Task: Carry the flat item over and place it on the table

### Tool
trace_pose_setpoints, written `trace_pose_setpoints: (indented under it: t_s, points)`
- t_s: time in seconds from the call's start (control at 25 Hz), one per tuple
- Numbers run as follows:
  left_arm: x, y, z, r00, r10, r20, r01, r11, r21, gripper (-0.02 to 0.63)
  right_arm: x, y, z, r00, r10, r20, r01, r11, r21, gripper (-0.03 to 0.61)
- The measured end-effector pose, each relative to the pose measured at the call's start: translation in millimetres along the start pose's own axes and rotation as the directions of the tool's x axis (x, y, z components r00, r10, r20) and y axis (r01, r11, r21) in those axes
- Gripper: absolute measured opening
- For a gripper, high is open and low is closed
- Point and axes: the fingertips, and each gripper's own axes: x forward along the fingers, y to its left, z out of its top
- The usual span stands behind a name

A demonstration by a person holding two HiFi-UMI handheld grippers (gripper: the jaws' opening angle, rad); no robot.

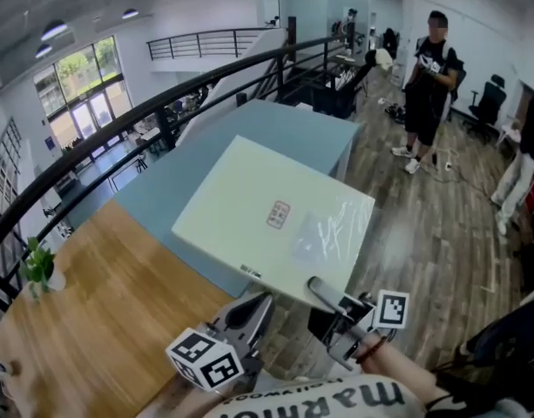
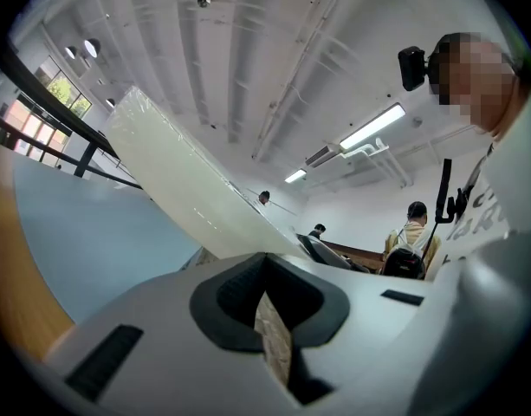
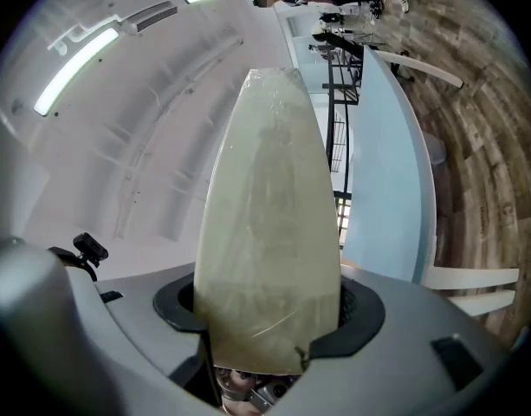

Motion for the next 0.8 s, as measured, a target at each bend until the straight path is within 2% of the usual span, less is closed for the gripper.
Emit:
trace_pose_setpoints:
  t_s: [0.32,0.6,0.8]
  points:
    - [48.8,10.7,-2.6,0.996,0.091,0.002,-0.091,0.996,-0.001,0.002,12.0,-14.7,54.1,0.997,0.037,-0.069,-0.034,0.999,0.040,0.293]
    - [89.3,30.8,7.7,0.993,0.120,-0.016,-0.120,0.993,-0.001,0.002,34.5,-30.9,92.6,0.994,0.070,-0.084,-0.063,0.994,0.084,0.293]
    - [127.6,59.0,21.3,0.994,0.102,-0.023,-0.103,0.995,-0.020,0.002,53.1,-52.7,130.2,0.994,0.057,-0.098,-0.047,0.994,0.097,0.293]
